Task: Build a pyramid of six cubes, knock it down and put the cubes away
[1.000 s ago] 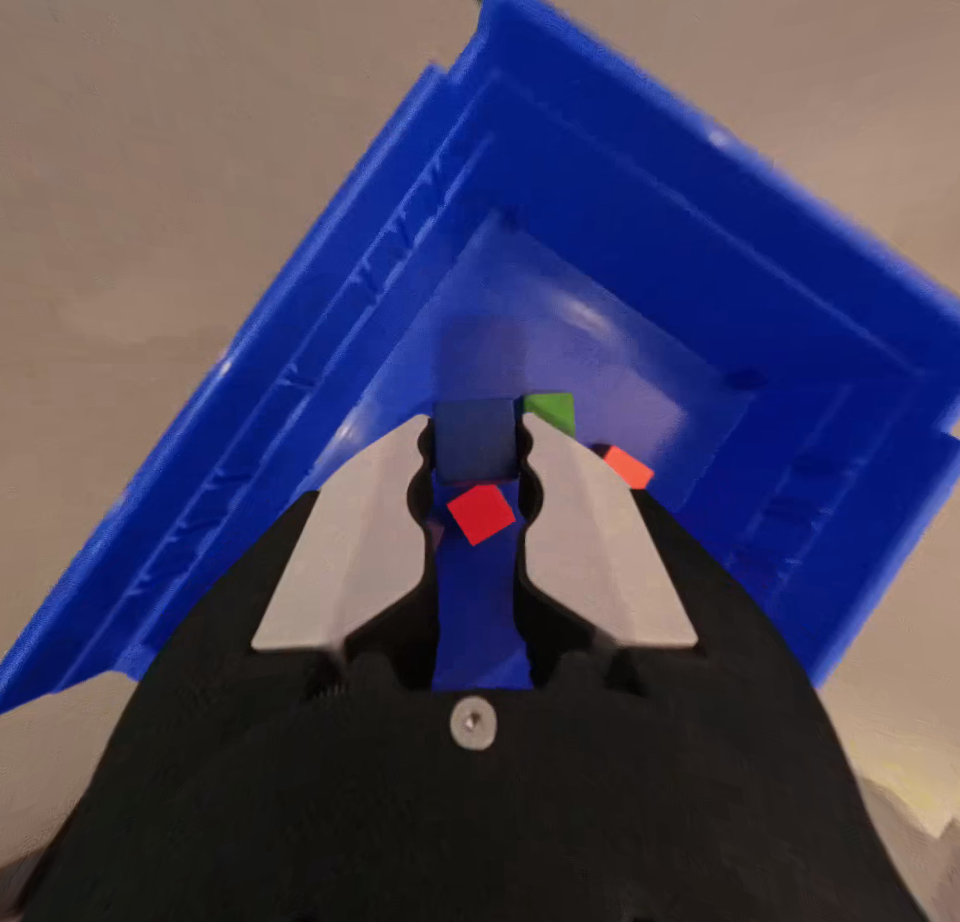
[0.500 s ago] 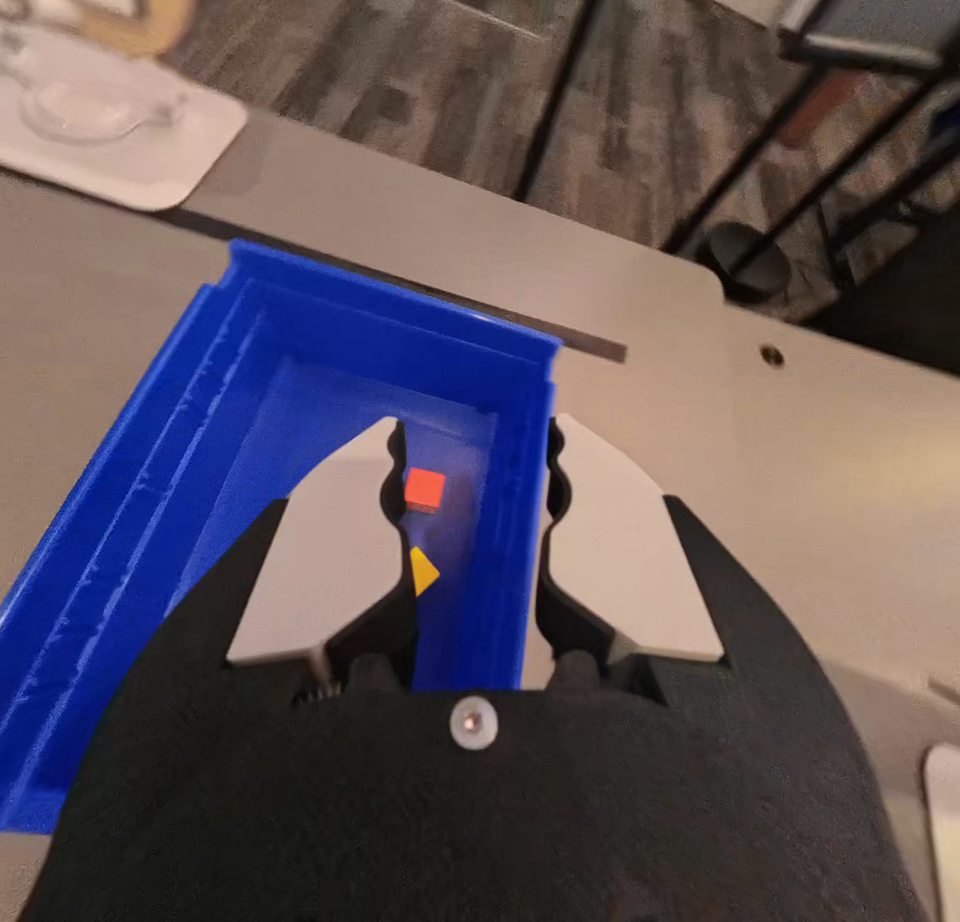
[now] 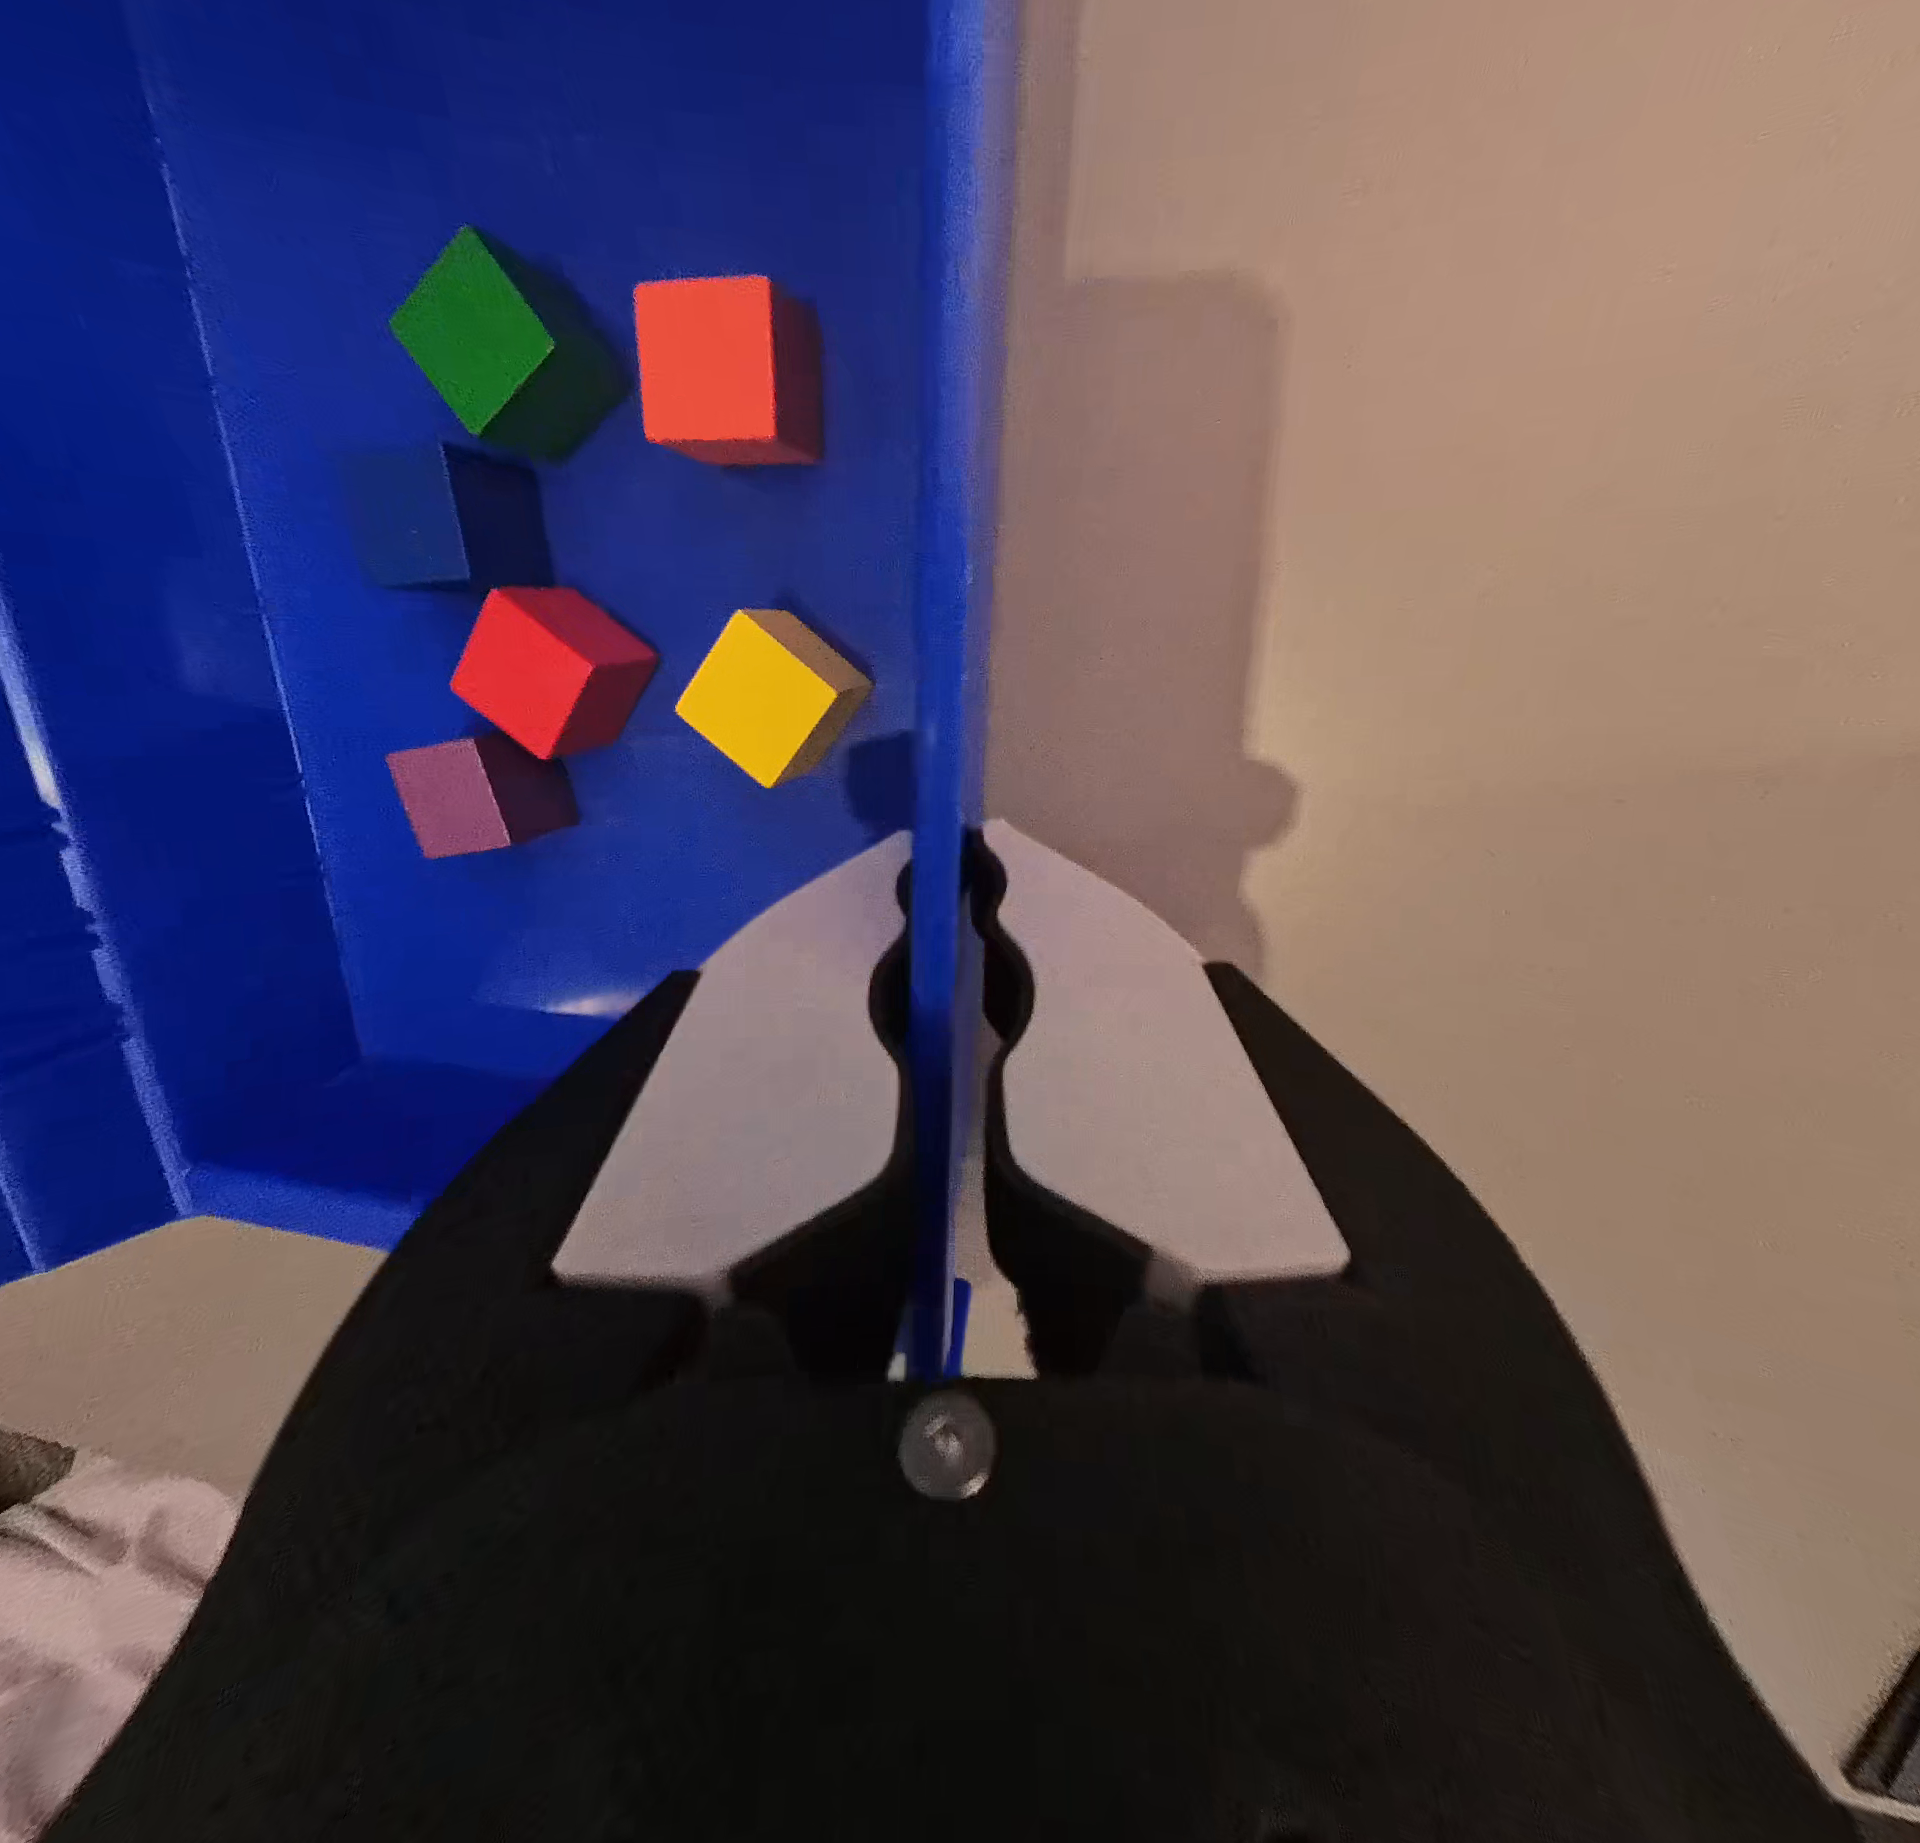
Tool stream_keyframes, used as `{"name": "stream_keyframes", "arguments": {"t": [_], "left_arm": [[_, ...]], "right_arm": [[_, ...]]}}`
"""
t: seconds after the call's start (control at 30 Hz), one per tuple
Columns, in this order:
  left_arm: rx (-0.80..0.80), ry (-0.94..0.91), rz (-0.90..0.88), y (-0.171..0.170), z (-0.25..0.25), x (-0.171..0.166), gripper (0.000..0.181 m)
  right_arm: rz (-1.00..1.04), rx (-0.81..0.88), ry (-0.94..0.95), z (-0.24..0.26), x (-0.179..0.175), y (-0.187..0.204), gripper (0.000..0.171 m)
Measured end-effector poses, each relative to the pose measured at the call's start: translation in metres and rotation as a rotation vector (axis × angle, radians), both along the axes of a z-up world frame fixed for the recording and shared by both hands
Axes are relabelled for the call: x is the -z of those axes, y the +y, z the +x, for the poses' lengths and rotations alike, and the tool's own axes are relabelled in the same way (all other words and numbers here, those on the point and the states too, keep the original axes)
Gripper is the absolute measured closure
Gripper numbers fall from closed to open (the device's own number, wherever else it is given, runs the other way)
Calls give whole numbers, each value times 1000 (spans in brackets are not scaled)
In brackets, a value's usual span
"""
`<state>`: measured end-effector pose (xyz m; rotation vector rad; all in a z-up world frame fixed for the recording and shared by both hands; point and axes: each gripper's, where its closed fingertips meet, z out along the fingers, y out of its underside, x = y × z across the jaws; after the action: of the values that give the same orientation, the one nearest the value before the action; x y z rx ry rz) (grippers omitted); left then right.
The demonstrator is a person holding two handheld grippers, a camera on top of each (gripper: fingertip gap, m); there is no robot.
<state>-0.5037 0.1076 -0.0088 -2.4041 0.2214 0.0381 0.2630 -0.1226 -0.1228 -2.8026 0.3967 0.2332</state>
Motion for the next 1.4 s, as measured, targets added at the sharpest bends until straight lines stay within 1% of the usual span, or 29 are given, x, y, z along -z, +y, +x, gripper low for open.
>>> {"name": "stream_keyframes", "arguments": {"t": [0.13, 0.17, 0.23, 0.27, 0.43, 0.57, 0.63, 0.7, 0.8, 0.9, 1.1, 1.4], "left_arm": [[57, 54, -128, 2, 8, 29, 120], [35, 90, -144, 5, 3, 35, 120], [-34, 188, -197, 5, -16, 46, 130], [-34, 195, -238, 2, -19, 53, 133], [19, 123, -375, -10, -16, 81, 143], [81, 93, -492, -21, -3, 97, 167], [98, 160, -506, -20, -4, 101, 165], [117, 153, -516, -21, 5, 100, 166], [228, 123, -531, -26, 33, 100, 169], [319, 161, -549, -33, 60, 99, 168], [423, 305, -586, -45, 113, 101, 158], [582, 391, -562, -69, 193, 102, 154]], "right_arm": [[-15, 7, 2, -1, 1, 0, 163], [-12, 4, 3, -1, 1, 0, 163], [-9, 5, 5, -1, 1, 0, 163], [-10, 2, 2, -1, 1, 0, 163], [-20, -13, -17, -1, 2, 0, 164], [-27, -24, -28, -2, 2, 1, 164], [-35, -36, -38, -3, 2, 1, 163], [-43, -56, -41, -7, 3, 3, 163], [-60, -101, -48, -17, 3, 8, 163], [-102, -142, -87, -28, 4, 15, 162], [-118, -229, -104, -60, 4, 35, 161], [-186, -322, -92, -106, 3, 43, 158]]}}
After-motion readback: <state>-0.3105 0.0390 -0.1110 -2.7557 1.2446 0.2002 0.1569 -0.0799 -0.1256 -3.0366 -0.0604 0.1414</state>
